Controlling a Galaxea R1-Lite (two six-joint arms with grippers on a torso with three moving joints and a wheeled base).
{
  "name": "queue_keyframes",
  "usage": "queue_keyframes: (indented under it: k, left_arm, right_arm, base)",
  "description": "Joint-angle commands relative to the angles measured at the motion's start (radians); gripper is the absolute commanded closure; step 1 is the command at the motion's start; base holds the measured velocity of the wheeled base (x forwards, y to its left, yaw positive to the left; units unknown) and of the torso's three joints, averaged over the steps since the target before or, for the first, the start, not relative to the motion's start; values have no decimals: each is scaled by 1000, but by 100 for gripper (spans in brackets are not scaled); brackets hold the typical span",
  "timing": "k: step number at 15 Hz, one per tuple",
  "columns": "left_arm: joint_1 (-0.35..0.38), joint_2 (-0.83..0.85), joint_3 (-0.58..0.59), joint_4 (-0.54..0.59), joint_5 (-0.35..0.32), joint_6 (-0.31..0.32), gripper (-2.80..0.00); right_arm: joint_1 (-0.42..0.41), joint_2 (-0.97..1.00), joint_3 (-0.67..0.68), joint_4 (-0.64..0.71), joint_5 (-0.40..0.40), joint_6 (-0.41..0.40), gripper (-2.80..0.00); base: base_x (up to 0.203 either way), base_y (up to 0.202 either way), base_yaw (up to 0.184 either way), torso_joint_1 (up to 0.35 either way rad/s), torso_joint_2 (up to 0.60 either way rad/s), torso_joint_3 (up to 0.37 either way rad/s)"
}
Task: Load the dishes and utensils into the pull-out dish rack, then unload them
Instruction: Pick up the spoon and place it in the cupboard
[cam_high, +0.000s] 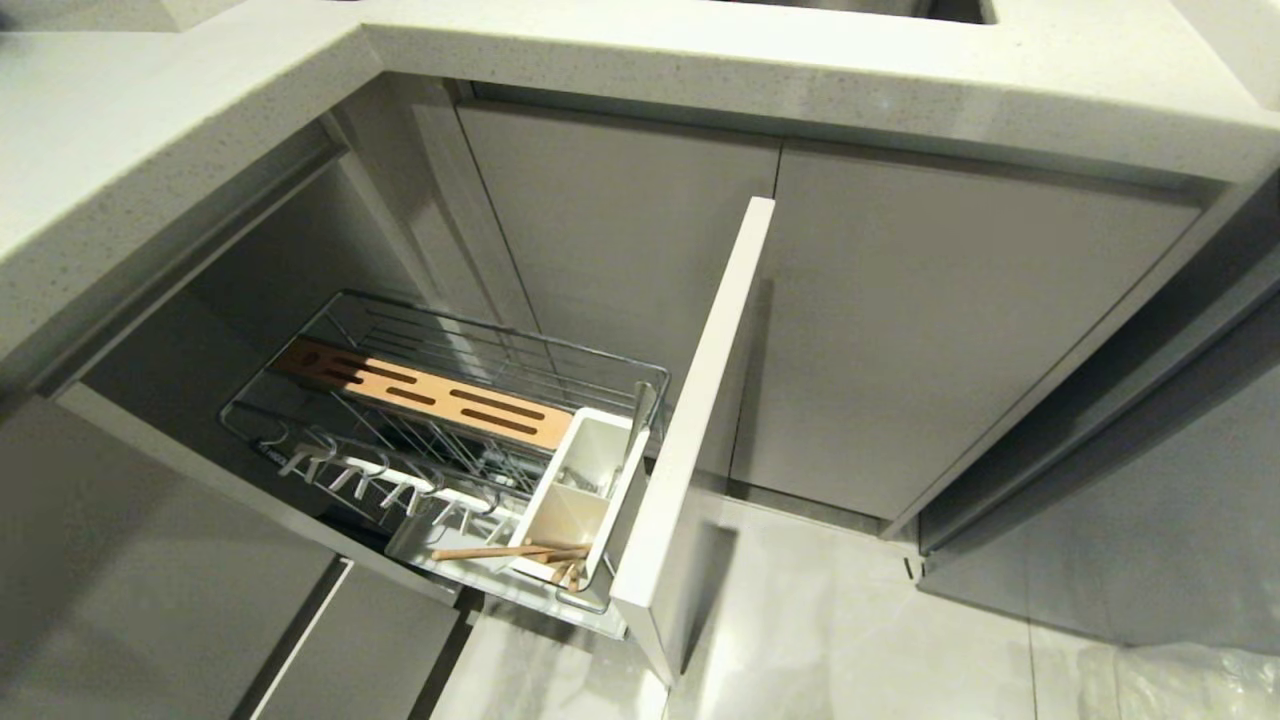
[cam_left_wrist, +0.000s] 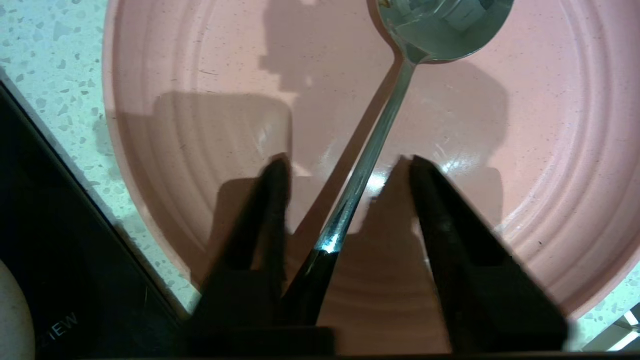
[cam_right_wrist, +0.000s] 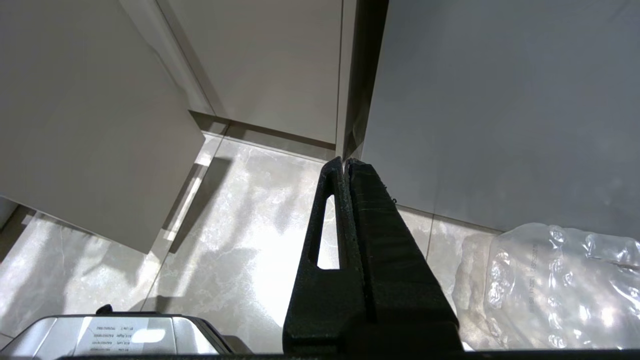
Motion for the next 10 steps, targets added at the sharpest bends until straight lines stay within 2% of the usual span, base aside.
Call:
queue_keyframes:
  k: [1,7,10]
  left_arm:
    - [0,3,-1,7,-3,-1,0]
    - [-4,-11,-13,6,-6,-4,0]
    - [-36,-52,-37,4,-22,-21,0]
  right_arm:
    - [0,1,0,0,0,0,0]
    - [0,1,0,0,0,0,0]
    - [0,1,0,0,0,0,0]
  base:
    - [0,0,0,0,0,0]
    - [0,0,0,0,0,0]
    - [0,0,0,0,0,0]
